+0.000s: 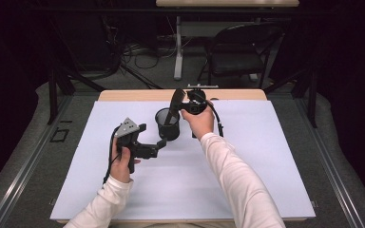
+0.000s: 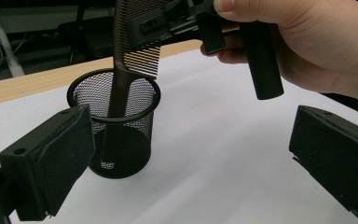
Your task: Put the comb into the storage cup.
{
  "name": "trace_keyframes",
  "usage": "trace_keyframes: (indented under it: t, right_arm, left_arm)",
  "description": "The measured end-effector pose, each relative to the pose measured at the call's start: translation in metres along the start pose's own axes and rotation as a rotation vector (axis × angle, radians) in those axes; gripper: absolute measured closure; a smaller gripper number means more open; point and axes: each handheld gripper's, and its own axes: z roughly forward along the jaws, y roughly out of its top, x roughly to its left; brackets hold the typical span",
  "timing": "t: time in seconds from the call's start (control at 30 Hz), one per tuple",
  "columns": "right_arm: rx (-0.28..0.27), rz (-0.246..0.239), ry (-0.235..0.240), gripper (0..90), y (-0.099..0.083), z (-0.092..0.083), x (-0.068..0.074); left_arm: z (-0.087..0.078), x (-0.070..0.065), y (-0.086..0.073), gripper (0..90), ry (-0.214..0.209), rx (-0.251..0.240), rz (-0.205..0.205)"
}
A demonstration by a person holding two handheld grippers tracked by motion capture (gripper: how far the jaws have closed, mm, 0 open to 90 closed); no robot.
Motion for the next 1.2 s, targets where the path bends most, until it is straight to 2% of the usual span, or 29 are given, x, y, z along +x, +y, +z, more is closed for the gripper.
trace_keyframes:
  t: [0.3, 0.87, 1.2]
  right_arm:
    - [-0.014, 0.062, 0.018, 86.7, -0.003, -0.001, -0.010]
    - [-0.011, 0.130, 0.015, 86.5, -0.007, -0.005, -0.026]
    - [-0.024, 0.171, 0.022, 83.0, -0.010, -0.005, -0.032]
  left_arm:
    - [0.000, 0.000, 0.000, 0.4, 0.000, 0.000, 0.000]
    - [0.001, 0.000, -0.001, 0.4, -0.001, 0.005, -0.001]
    - [0.001, 0.000, -0.001, 0.4, 0.000, 0.005, -0.001]
